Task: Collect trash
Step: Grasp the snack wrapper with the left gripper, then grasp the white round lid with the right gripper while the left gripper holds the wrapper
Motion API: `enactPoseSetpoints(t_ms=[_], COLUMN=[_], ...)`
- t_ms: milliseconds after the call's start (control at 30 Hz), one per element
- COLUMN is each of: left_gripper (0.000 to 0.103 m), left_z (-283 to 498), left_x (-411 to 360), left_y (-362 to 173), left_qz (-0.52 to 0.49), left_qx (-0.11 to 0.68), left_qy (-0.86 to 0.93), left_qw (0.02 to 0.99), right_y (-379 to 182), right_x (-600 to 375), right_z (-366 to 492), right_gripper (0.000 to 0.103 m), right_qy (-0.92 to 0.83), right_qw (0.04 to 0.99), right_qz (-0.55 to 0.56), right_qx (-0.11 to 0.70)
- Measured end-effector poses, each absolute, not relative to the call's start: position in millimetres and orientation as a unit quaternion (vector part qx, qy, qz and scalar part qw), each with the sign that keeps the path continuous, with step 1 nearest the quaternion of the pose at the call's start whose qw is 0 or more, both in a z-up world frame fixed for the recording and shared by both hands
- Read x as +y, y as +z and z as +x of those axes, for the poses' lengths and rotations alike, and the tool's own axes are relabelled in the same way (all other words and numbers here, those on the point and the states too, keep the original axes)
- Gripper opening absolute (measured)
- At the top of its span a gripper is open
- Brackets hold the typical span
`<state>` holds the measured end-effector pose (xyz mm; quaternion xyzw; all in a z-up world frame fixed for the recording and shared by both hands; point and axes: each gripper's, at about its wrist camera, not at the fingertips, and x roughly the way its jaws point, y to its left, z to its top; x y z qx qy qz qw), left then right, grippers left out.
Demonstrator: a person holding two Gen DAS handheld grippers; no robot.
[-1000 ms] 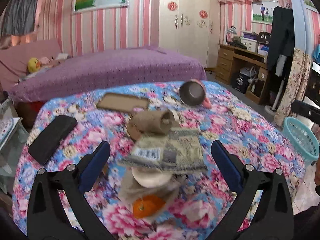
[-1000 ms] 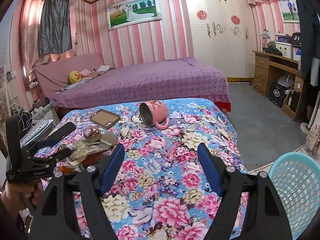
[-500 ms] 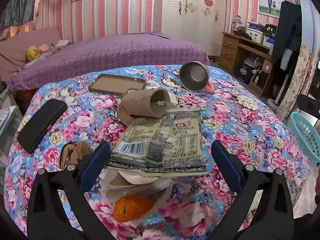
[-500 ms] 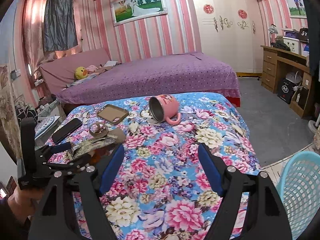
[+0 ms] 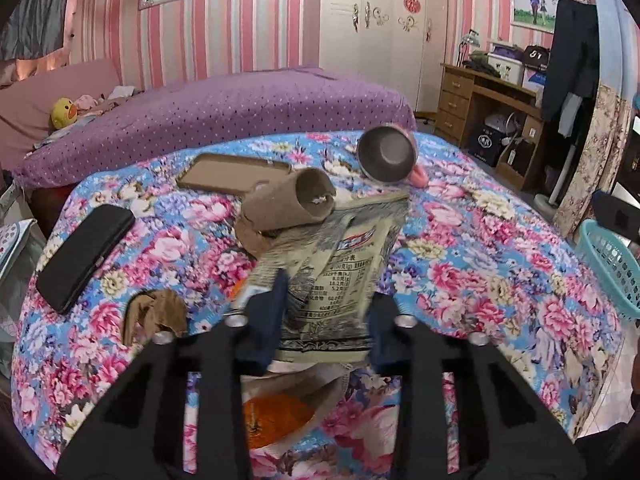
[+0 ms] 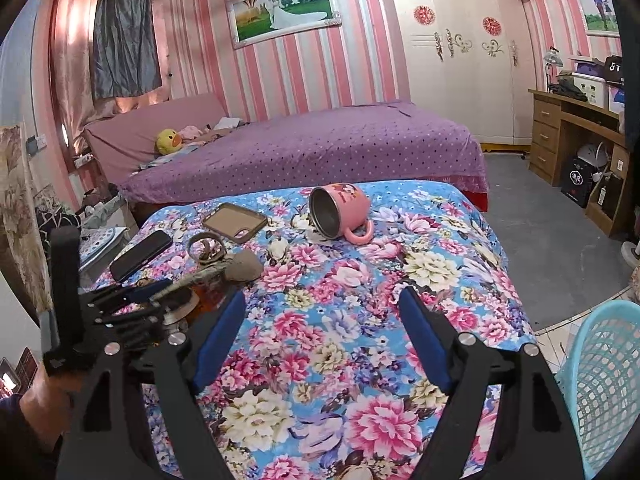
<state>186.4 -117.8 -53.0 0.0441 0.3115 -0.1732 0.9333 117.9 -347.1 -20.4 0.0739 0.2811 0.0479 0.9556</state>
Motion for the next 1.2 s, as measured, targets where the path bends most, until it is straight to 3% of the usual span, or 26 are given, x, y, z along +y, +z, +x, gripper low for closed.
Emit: enactPoseSetpoints(t_ms=[167, 567, 1200], left_gripper=[0.012, 0.011, 0.011], left_z=[168.6, 125.6, 136.0], left_x=[-112.4, -61.6, 41.6], left_y=[-33.7, 2.1, -13.3], left_qz=[0.047, 0.033, -0.029], left_qx=[0.277, 0.200, 0.249], left_qy=[-0.179, -0.126, -0.041], left_qw=[0.943, 0.971, 0.967], right_y=[-22.0, -30.3, -77.3], right_x=[-342.6, -303.7, -163.3], right_z=[119.2, 130.8, 191.7], right_gripper=[0.078, 0.078, 0.078], right_qy=[0.054, 0.111, 0.143], right_qw=[0.955, 0.951, 0.936], right_qz=[0.072, 0.074, -0.014], right_qx=[0.283, 0.280, 0.321])
